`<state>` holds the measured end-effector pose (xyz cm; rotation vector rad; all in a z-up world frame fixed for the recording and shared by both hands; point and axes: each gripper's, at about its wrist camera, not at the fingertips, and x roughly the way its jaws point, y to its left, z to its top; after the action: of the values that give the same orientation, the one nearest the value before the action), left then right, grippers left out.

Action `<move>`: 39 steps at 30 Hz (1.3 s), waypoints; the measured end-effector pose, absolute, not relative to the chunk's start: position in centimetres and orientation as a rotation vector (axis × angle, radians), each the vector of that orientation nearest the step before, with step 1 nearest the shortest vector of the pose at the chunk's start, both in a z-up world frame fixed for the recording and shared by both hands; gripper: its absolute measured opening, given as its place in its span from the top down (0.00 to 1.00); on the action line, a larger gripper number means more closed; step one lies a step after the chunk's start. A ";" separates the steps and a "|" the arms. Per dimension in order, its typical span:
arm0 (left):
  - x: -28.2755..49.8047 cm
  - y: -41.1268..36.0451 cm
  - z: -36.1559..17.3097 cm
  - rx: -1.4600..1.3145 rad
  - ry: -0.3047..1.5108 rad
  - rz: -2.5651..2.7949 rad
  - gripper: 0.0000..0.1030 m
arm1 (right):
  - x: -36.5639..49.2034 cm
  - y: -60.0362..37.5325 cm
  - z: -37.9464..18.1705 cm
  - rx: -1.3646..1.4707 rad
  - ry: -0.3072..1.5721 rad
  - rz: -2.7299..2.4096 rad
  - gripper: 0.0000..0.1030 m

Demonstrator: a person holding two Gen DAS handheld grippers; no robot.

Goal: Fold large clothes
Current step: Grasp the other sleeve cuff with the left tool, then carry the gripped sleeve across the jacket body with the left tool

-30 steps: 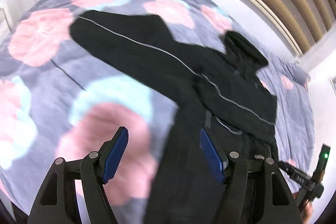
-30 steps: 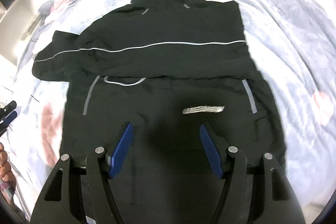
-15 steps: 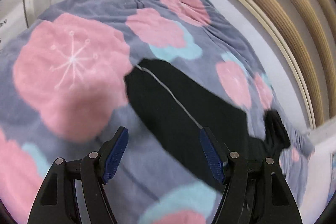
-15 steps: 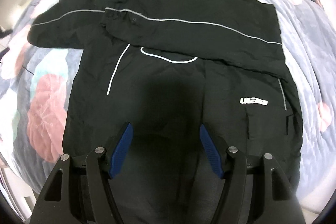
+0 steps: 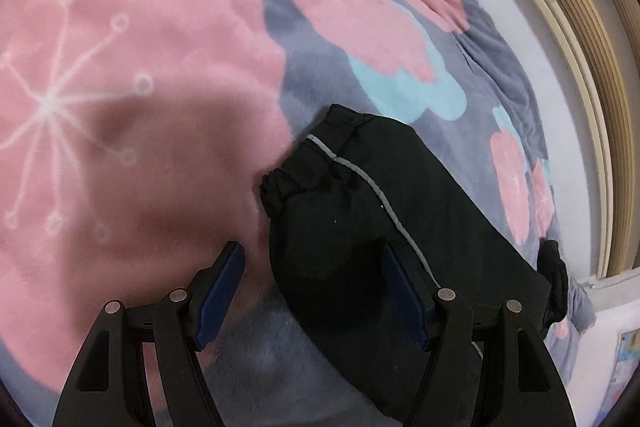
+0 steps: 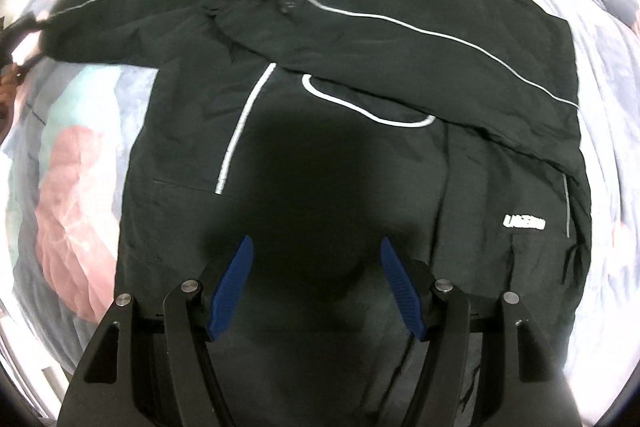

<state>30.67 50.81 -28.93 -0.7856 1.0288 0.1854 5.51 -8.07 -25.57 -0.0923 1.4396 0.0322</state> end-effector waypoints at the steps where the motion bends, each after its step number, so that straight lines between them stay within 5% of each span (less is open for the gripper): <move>1: 30.8 50.9 -29.2 -0.792 1.023 0.175 0.30 | 5.7 -7.7 -25.6 -0.099 1.440 0.040 0.34; 4: 31.4 51.0 -29.4 -0.812 1.005 0.149 0.32 | 6.2 -6.5 -25.5 -0.125 1.433 0.060 0.34; 6: 31.9 50.6 -28.9 -0.798 0.992 0.110 0.63 | 6.5 -5.9 -25.4 -0.135 1.426 0.075 0.34; 9: 31.5 50.0 -27.4 -0.747 0.960 0.095 0.83 | 7.3 -4.8 -25.4 -0.158 1.415 0.092 0.34; 16: 22.9 50.4 -21.8 -0.762 0.831 0.213 0.86 | 12.0 -2.6 -22.6 -0.142 1.271 0.147 0.34; 25: 18.8 50.3 -27.4 -0.789 0.994 0.362 0.85 | 21.9 -2.5 -23.3 0.003 1.135 0.083 0.36; 31: 20.2 49.5 -26.7 -0.694 1.020 0.374 0.85 | 25.1 -2.0 -29.5 0.049 1.272 0.083 0.42; 39: 19.6 48.5 -25.1 -0.626 1.004 0.368 0.85 | 26.2 -1.9 -29.9 0.029 1.320 0.121 0.38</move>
<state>19.59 48.47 -25.14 -0.6259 1.0038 0.3683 26.15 -1.93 -29.90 0.0294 1.3205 0.1206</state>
